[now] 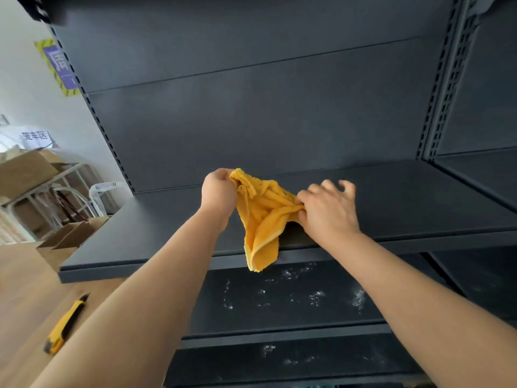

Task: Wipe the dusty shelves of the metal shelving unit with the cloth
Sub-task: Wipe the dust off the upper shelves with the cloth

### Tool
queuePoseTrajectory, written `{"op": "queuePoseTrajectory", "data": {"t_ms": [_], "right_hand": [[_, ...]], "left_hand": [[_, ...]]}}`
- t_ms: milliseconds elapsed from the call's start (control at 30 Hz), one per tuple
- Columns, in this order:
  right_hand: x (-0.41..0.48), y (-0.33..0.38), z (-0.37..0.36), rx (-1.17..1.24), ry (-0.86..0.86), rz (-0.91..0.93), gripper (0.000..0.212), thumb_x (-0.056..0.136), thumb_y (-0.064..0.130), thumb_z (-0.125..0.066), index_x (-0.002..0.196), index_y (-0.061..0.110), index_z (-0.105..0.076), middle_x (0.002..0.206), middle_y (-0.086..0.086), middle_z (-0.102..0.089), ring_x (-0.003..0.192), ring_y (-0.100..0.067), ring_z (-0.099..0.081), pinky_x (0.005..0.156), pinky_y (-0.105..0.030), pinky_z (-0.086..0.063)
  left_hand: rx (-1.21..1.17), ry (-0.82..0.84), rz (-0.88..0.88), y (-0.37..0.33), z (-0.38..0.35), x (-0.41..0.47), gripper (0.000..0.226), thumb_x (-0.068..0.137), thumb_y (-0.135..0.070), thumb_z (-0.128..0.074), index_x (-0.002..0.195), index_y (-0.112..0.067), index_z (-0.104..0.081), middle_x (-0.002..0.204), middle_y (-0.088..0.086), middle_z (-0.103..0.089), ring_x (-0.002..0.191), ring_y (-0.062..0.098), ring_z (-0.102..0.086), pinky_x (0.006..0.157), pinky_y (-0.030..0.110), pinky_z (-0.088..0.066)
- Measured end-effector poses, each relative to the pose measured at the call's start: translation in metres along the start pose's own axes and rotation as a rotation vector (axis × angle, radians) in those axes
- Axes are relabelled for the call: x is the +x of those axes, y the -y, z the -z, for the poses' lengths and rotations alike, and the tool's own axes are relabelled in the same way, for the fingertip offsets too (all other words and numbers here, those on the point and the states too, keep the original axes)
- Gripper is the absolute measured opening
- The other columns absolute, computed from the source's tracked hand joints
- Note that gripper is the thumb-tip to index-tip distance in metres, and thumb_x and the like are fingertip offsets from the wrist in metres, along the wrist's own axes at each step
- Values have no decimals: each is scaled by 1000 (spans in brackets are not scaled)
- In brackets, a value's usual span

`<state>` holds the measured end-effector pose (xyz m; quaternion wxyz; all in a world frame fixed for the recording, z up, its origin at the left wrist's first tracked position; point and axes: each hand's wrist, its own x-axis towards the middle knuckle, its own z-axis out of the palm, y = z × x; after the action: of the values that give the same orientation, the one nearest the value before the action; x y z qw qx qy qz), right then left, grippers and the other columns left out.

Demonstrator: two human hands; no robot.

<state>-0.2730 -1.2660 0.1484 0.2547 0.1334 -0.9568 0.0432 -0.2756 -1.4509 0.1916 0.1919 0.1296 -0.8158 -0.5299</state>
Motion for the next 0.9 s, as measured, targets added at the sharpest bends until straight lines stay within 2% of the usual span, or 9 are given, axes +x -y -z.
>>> {"op": "queuePoseTrajectory", "data": {"t_ms": [67,167,333,467,500,567,667,767,900], "right_hand": [[6,1,3,-17,-5,-3,23,91,21,-53,104,35,-67,99,9,-63,107,-19,-50,104,-47,-22],[11,-2,3,-59,1,-18,29,90,15,-52,101,36,-68,97,9,-63,106,-19,-50,106,-48,-21],[14,-10,-1,-83,139,-72,36,92,13,-49,108,40,-66,108,8,-62,114,-20,-46,109,-50,-17],[14,-4,-4,-14,292,-68,43,91,7,-50,114,40,-65,120,6,-60,121,-21,-43,113,-50,-17],[15,-3,-6,8,283,-78,44,89,5,-49,111,40,-66,118,5,-60,119,-21,-45,113,-49,-19],[15,-1,-7,34,266,-92,45,87,3,-49,106,40,-68,114,5,-61,115,-21,-48,112,-46,-22],[14,-3,-9,59,230,-105,44,86,4,-50,104,40,-67,111,6,-62,112,-19,-50,110,-43,-25],[12,-9,-12,77,199,-123,41,87,10,-51,110,40,-65,114,8,-63,112,-18,-52,108,-41,-27],[8,-5,-15,126,198,-81,40,90,17,-48,122,38,-58,122,7,-61,113,-20,-52,101,-40,-33]], "left_hand": [[138,-65,-81,3,7,4,32,90,-1,-39,99,-14,-66,95,1,-66,88,22,-62,65,28,-49],[243,-133,-139,4,17,8,31,87,3,-38,83,-18,-60,85,-1,-59,84,25,-57,74,39,-53],[471,-169,-105,24,36,34,25,84,5,-44,90,-12,-62,88,7,-57,85,30,-55,71,37,-47],[632,-156,-204,35,31,38,52,81,7,-50,125,-19,-58,126,5,-55,114,26,-53,80,33,-43],[634,-85,-325,35,24,37,53,83,4,-50,127,-23,-57,130,1,-55,118,24,-52,84,32,-44],[688,285,-560,38,8,31,45,93,-19,-50,134,-35,-51,140,-8,-51,129,19,-45,103,36,-39],[955,736,-582,55,-21,16,58,92,-67,-30,146,-52,-18,160,-13,-17,148,22,-10,117,59,-5],[1070,749,-512,66,-39,16,69,86,-77,-16,147,-52,3,162,-14,3,150,24,4,115,60,8],[1094,619,-352,72,-35,37,70,86,-77,-12,149,-49,1,162,-13,-1,150,24,2,115,60,7]]}}
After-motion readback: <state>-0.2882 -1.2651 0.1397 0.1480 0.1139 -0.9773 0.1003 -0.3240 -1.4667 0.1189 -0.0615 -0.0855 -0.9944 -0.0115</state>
